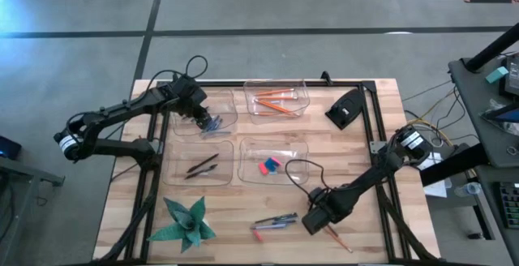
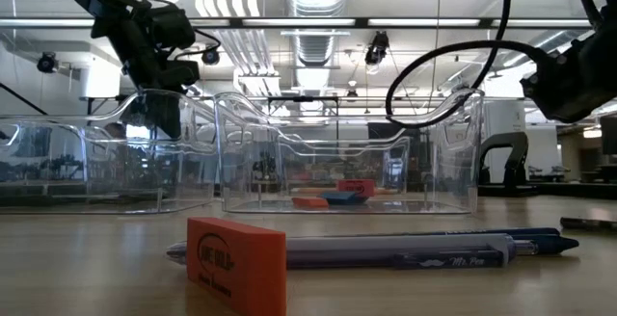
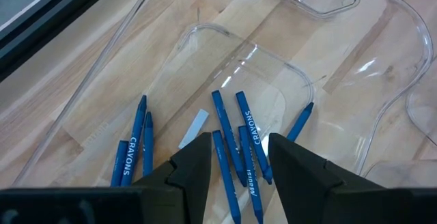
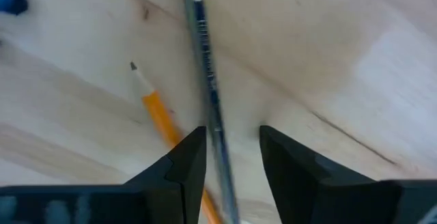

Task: Sort crayons/erasers/pens/pencils in bins
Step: Put the black pencil into the top right transparent bin

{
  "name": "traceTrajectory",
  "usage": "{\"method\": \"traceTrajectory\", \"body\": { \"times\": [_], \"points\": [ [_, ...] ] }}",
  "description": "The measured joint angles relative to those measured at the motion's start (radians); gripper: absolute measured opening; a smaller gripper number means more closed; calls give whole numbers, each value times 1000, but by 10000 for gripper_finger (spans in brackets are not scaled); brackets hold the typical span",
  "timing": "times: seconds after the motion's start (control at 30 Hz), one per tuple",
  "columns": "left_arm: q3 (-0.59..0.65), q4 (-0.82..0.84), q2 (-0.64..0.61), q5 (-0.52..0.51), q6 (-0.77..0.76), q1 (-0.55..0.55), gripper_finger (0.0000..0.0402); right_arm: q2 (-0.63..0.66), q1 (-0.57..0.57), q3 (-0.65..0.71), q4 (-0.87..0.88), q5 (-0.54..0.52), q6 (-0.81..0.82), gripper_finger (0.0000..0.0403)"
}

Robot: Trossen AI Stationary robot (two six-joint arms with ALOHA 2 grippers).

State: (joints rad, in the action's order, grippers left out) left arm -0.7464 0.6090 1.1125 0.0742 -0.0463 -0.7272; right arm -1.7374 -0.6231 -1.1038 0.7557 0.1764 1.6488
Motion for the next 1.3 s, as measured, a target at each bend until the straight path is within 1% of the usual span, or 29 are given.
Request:
{"method": "traceTrajectory", "body": {
  "times": [0.1, 0.33, 0.37, 0.53, 0.63, 0.83, 0.9, 1.0, 1.1, 1.2, 1.3],
  "points": [
    [0, -2, 0, 0, 0, 0, 133, 0, 0, 8, 1, -2, 25, 110],
    [0, -4, 0, 0, 0, 0, 133, 3, 0, 20, 5, -4, 31, 22],
    [0, -4, 0, 0, 0, 0, 133, 3, 1, 20, 5, -3, 21, 17],
    [0, -3, 0, 0, 0, 0, 133, 4, -1, 13, 10, 36, -60, 12],
    [0, -3, 0, 0, 0, 0, 133, 19, -6, 11, 21, 57, -79, 11],
    [0, -1, 0, 0, 1, 0, 133, 102, -13, 3, 135, 58, -92, 10],
    [0, 0, 0, 0, 1, 0, 133, 141, -20, 4, 145, 43, -98, 10],
    [0, 0, 0, 0, 1, 0, 133, 207, -29, -11, 148, -15, -139, 10],
    [0, 0, 0, 0, 1, 0, 133, 270, -32, -32, 147, -125, -187, 9],
    [0, -1, 0, 0, 0, 0, 133, 338, -32, -48, 149, -277, -232, 9],
    [0, -1, 0, 0, 0, 1, 133, 399, -24, -50, 157, -469, -266, 9]
  ]
}}
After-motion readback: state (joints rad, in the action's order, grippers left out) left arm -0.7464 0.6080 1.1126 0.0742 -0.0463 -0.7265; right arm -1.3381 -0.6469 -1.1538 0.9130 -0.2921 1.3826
